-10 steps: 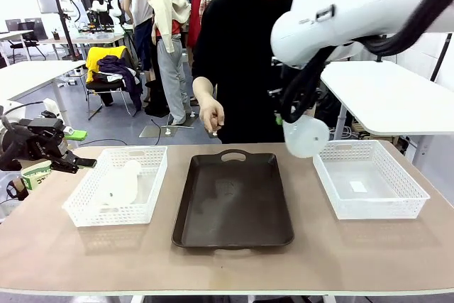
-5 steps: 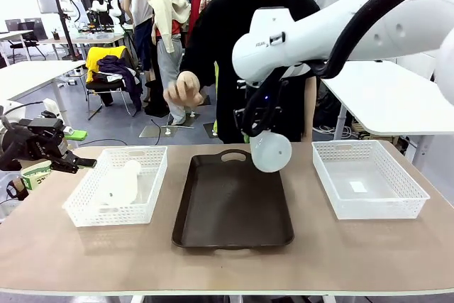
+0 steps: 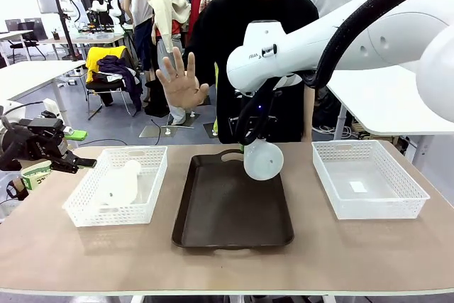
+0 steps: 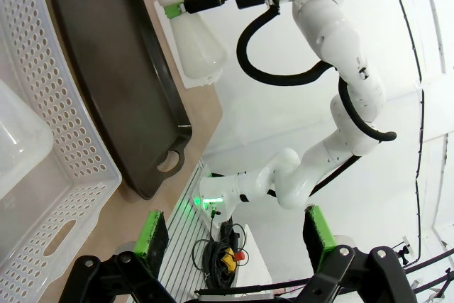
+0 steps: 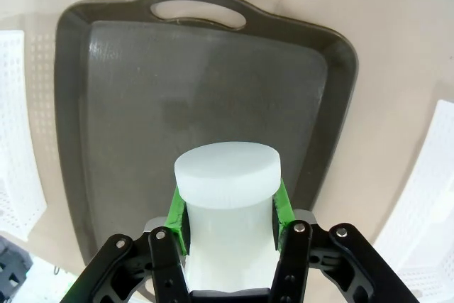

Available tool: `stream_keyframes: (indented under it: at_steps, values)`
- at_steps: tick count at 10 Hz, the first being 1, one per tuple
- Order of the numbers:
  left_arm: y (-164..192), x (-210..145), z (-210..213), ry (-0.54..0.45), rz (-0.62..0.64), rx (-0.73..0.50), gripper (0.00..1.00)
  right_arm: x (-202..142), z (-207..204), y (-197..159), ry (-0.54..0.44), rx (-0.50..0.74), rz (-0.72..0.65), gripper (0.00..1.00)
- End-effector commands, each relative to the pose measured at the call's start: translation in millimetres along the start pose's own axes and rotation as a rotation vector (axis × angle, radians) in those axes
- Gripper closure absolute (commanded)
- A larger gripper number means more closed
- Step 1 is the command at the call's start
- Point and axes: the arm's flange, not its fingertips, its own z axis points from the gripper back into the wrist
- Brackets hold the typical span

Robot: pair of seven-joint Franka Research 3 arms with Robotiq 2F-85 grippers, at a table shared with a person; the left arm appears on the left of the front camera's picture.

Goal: Prepare the laboratory tools.
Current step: While moving the picked Big flask to the Handle tray indicated by the person, stop as directed by the person, then place the picked Big flask upright in the Handle tray as instructed by the person.

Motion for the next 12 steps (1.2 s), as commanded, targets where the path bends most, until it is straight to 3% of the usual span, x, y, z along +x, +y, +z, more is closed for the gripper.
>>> stream_keyframes:
  at_steps: [1,12]
  values:
    - [-2.1,0.2,1.3,-0.002,-0.005,0.001,0.00,-0.9,-1.6,2.7,0.001,0.000,0.009,1.00]
    - [-2.1,0.2,1.3,-0.002,-0.005,0.001,0.00,-0.9,-1.6,2.7,0.001,0.000,0.009,1.00]
